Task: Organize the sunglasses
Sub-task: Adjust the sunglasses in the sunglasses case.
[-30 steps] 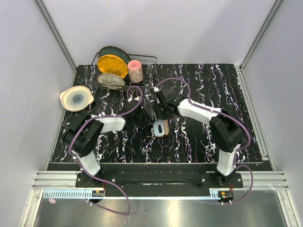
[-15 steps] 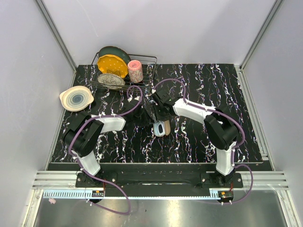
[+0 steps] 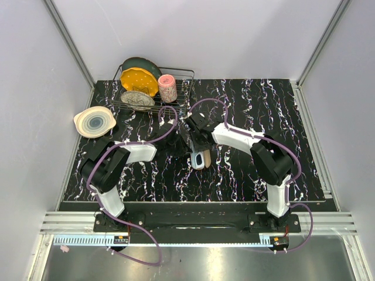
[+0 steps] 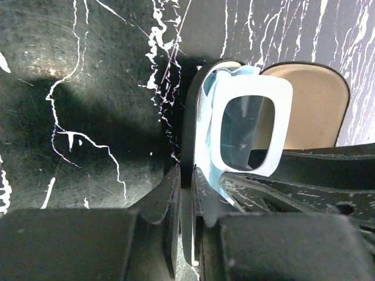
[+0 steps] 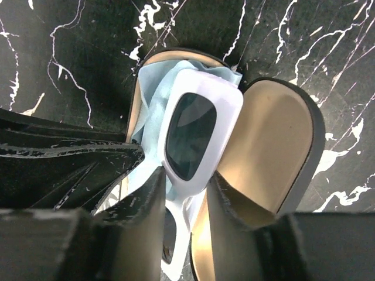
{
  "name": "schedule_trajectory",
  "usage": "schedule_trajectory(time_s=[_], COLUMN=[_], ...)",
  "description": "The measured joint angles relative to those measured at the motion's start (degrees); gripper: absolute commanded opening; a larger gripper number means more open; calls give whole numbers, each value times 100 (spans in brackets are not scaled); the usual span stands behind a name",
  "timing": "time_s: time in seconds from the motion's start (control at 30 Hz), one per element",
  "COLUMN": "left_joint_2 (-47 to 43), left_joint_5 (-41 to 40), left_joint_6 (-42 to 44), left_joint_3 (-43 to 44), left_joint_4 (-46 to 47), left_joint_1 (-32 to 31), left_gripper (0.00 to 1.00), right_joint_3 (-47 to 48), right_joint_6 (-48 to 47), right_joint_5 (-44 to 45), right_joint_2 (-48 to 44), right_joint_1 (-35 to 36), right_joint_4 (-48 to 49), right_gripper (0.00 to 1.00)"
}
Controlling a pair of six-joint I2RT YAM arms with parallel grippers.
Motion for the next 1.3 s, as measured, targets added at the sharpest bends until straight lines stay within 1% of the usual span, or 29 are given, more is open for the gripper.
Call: schedule_trajectory(time_s=[0.03, 0.07, 0.23, 0.27, 0.33, 0.37, 0.5, 0.73, 1.13, 1.3], left_joint_2=[7, 22, 50, 52, 63, 66, 72, 74, 111, 114], left_joint_5=[-2, -4, -2, -2, -2, -2, 0, 17, 24, 24], left_joint_6=[0, 0, 0, 0, 2, 2, 2, 2, 0, 0], left_joint_3=[0, 0, 0, 2, 11, 11, 11, 11, 11, 11], left_joint_4=[-7, -15, -20, -20, -24, -24, -22, -24, -68, -81], left_joint_1=[0, 0, 0, 0, 0, 0, 0, -2, -2, -2], left_gripper=[0, 0, 0, 0, 0, 0, 0, 0, 0, 0], right_joint_3=[0, -2, 0, 0, 0, -2, -79, -304, -605, -697], right_joint_6=[4, 11, 35, 35, 37, 39, 94, 234, 372, 407], right_joint_5=[2, 7, -11, -11, -11, -11, -26, -48, -184, -433], right_joint_2=[9, 20, 15, 15, 15, 13, -48, -240, -680, -721], right_joint_1=[0, 0, 0, 0, 2, 2, 2, 0, -52, -133], right_joint_4=[2, 0, 17, 17, 22, 26, 103, 262, 525, 680], right_gripper=[29, 27, 22, 19, 17, 14, 10, 8, 9, 9])
